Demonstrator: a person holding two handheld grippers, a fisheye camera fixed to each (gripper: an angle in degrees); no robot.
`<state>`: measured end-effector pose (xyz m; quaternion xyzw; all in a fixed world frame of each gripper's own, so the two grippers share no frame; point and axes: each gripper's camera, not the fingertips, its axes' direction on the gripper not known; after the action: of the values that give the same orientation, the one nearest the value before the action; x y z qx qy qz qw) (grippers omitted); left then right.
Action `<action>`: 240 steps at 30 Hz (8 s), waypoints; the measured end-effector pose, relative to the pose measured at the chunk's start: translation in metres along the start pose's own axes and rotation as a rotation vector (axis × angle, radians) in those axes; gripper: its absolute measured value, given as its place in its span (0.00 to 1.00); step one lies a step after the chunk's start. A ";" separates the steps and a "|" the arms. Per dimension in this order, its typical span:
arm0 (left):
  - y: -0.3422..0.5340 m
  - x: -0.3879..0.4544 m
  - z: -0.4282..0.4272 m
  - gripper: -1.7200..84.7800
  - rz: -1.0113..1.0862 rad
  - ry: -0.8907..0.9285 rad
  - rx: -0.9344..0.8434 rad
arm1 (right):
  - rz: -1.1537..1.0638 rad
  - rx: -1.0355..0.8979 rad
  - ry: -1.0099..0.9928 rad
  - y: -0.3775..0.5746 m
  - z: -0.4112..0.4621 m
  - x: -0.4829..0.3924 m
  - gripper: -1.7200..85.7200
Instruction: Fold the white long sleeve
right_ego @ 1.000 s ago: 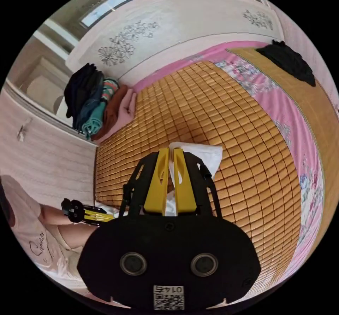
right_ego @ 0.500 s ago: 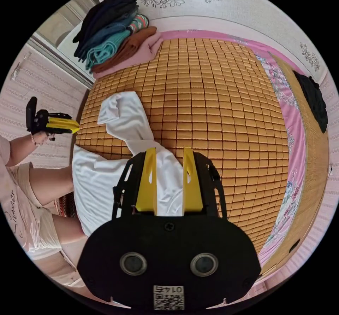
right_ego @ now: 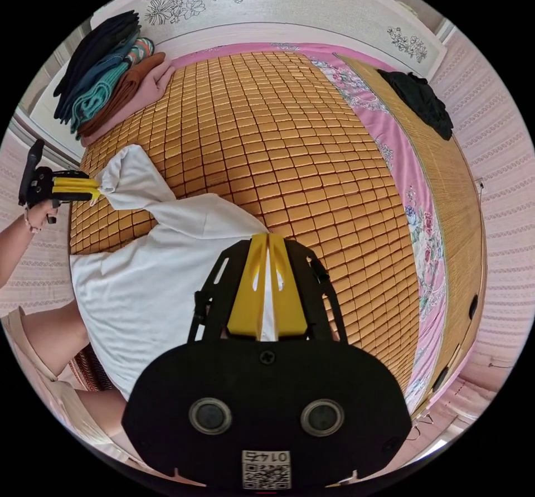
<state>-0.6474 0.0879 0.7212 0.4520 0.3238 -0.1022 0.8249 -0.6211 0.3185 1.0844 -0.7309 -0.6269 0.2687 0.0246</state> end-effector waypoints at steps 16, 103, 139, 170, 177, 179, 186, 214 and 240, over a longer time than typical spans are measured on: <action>0.168 -0.228 -0.067 0.07 -1.041 0.828 0.571 | 0.097 -0.025 0.027 -0.028 -0.010 0.001 0.01; -0.370 0.325 0.107 0.05 0.518 0.134 -0.036 | 0.605 0.029 -0.060 0.409 0.188 0.088 0.02; 0.089 0.171 0.017 0.05 0.115 0.289 0.196 | 0.701 -0.177 -0.499 0.653 0.276 -0.314 0.11; 0.229 -0.174 -0.020 0.11 -0.006 -0.078 0.447 | -0.193 0.188 -0.136 0.106 0.214 -0.490 0.02; 0.193 -0.202 -0.008 0.06 0.068 -0.065 0.395 | -0.260 0.108 -0.115 -0.058 0.258 -0.527 0.01; 0.191 -0.209 -0.013 0.04 0.050 -0.068 0.419 | -0.246 0.036 -0.154 -0.087 0.277 -0.530 0.01; 0.177 -0.209 -0.014 0.01 0.209 0.047 0.359 | -0.222 -0.006 -0.132 -0.114 0.292 -0.533 0.01; 0.170 -0.180 0.034 0.02 0.121 0.200 0.159 | -0.187 0.039 -0.128 -0.054 0.344 -0.534 0.03; 0.283 0.474 0.052 0.05 1.081 0.146 0.428 | 1.140 0.334 0.391 0.840 0.329 -0.504 0.12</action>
<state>-0.1295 0.2657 0.6364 0.7155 0.0755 0.3015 0.6257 -0.0373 -0.4280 0.6725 -0.9724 -0.0717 0.1952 0.1055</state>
